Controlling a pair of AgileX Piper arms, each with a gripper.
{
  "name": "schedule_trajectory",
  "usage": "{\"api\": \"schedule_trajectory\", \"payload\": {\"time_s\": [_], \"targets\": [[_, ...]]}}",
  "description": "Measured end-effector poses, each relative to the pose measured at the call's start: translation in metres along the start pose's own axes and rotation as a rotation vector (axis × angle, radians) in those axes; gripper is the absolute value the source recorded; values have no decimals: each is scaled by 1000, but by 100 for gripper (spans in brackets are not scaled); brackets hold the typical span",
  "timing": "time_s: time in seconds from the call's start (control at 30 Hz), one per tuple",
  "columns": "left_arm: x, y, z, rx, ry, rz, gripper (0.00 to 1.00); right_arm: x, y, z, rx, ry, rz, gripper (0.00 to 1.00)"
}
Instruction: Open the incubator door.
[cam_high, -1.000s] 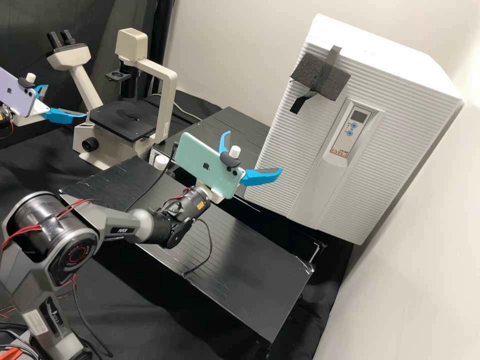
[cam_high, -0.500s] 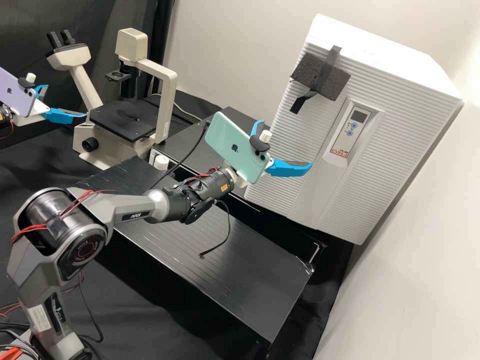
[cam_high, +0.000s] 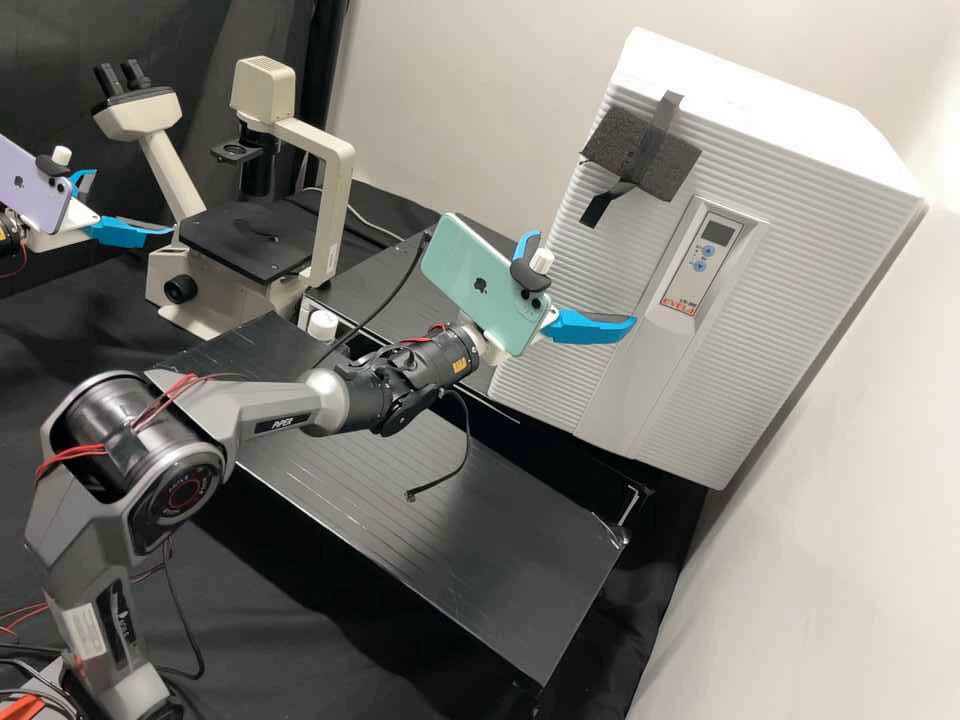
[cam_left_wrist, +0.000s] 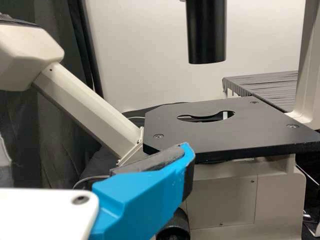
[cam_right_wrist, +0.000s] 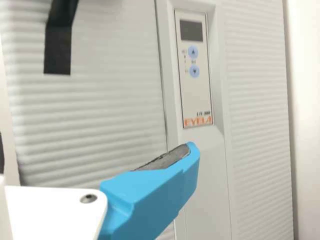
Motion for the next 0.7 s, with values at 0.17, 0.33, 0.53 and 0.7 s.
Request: {"api": "schedule_trajectory", "payload": {"time_s": [0.17,0.33,0.53,0.7], "targets": [[0,0,0,0,0,0,100,3,-2,2,-1,-9,-7,0],[0,0,0,0,0,0,100,4,-2,4,-2,-16,-10,0],[0,0,0,0,0,0,100,4,-2,4,-2,-22,-18,0],[0,0,0,0,0,0,100,4,-3,4,-3,-22,-18,0]]}}
